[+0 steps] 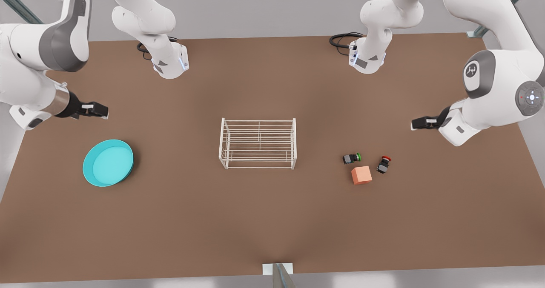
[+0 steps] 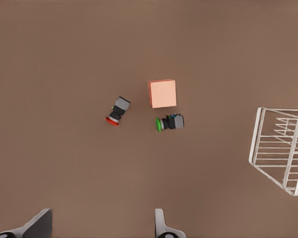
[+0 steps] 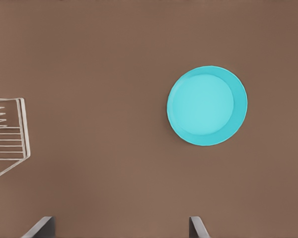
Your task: Place the plate on the shelf with right arm and place the red button switch in the plate with left arm
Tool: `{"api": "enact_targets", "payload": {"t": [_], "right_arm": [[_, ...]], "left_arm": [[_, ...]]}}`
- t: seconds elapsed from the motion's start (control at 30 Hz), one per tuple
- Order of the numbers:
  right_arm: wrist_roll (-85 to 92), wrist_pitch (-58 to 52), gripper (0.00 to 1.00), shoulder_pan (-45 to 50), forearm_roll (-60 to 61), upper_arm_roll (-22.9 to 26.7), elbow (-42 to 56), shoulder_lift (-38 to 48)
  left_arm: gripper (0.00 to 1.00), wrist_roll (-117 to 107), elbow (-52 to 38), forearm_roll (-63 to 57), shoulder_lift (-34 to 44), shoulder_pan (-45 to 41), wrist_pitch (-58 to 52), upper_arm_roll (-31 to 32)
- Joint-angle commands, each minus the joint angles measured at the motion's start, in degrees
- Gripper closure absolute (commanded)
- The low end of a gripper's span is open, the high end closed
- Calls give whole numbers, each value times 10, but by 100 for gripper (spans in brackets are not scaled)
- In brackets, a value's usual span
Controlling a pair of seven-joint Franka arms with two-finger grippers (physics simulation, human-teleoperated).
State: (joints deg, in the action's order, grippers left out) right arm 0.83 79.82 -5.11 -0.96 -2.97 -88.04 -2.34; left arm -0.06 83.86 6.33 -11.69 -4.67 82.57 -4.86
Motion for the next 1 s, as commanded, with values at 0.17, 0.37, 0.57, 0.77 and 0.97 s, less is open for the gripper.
{"api": "enact_targets", "payload": {"t": [0.17, 0.37, 0.57, 0.77, 0.97], "right_arm": [[119, 44, 0, -73, 17, 3, 35, -126], [306, 121, 0, -176, 13, 4, 102, -317], [417, 274, 0, -245, 9, 4, 59, -332], [442, 529, 0, -273, 26, 2, -108, -286], [440, 518, 0, -282, 94, 2, -144, -301]], "left_arm": [[0, -5, -1, -2, 0, 4, 33, -2], [0, -6, 0, -2, 1, 4, 31, -1], [0, -5, 0, -2, 5, 5, 24, -1], [0, -5, 0, -2, 5, 7, 22, -2], [0, -4, 0, -2, 4, 9, 16, -1]]}}
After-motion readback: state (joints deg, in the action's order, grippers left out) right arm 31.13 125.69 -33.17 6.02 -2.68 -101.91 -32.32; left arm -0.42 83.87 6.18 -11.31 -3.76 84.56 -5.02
